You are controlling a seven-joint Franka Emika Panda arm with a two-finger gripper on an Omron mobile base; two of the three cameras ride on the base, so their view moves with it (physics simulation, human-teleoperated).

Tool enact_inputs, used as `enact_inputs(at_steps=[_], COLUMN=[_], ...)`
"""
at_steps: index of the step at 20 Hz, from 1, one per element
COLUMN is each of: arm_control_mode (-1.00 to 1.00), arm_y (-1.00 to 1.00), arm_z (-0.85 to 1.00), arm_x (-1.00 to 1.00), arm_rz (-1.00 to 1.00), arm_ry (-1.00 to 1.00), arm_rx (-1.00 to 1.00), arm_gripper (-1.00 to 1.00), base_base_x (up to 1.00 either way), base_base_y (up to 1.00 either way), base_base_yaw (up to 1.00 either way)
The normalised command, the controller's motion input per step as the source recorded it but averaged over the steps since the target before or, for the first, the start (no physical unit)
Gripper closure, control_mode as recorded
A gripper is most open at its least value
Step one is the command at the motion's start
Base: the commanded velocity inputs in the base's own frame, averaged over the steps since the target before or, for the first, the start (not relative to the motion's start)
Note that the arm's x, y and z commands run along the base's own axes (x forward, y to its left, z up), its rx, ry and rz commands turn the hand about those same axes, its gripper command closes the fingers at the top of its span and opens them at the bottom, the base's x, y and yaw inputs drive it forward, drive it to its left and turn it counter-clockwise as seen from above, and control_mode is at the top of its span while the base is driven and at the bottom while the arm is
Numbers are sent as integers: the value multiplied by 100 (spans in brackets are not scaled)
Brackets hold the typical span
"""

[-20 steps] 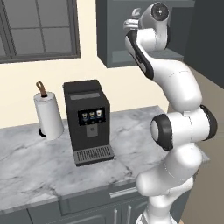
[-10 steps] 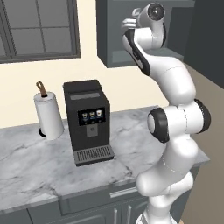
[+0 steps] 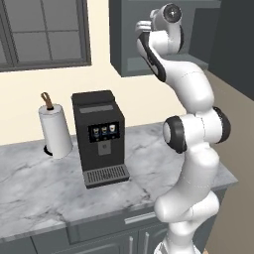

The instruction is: Move the cutting board and knife to the sink. Then move spray from the cabinet to the counter.

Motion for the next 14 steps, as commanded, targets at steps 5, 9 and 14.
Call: enact_inputs(at_steps=[5, 9, 14], arm_control_mode=[-100, -100, -100], arm_y=[0, 0, 0], arm_z=[0, 0, 0], arm_x=[31, 28, 26], arm_rz=[0, 0, 0], arm_ry=[0, 0, 0], arm_rx=[0, 0, 0], arm_gripper=[-100, -100, -100], base_base_x=[0, 0, 0], base_base_y=[0, 0, 0], base_base_yaw=[0, 0, 0])
